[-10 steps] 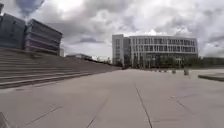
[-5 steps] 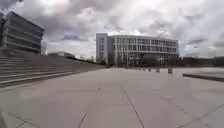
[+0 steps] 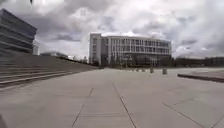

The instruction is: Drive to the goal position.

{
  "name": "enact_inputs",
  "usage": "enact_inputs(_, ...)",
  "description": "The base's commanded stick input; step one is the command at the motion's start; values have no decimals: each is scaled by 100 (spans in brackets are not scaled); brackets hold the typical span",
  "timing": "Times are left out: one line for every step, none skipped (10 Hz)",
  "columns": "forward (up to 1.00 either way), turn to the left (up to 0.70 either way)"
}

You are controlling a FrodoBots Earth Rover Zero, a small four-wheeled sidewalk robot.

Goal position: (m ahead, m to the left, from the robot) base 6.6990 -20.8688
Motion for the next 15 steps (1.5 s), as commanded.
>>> enact_inputs(70,0)
enact_inputs(70,0)
enact_inputs(70,0)
enact_inputs(70,0)
enact_inputs(70,0)
enact_inputs(70,0)
enact_inputs(70,0)
enact_inputs(70,0)
enact_inputs(70,0)
enact_inputs(70,0)
enact_inputs(70,0)
enact_inputs(70,0)
enact_inputs(70,0)
enact_inputs(70,0)
enact_inputs(70,0)
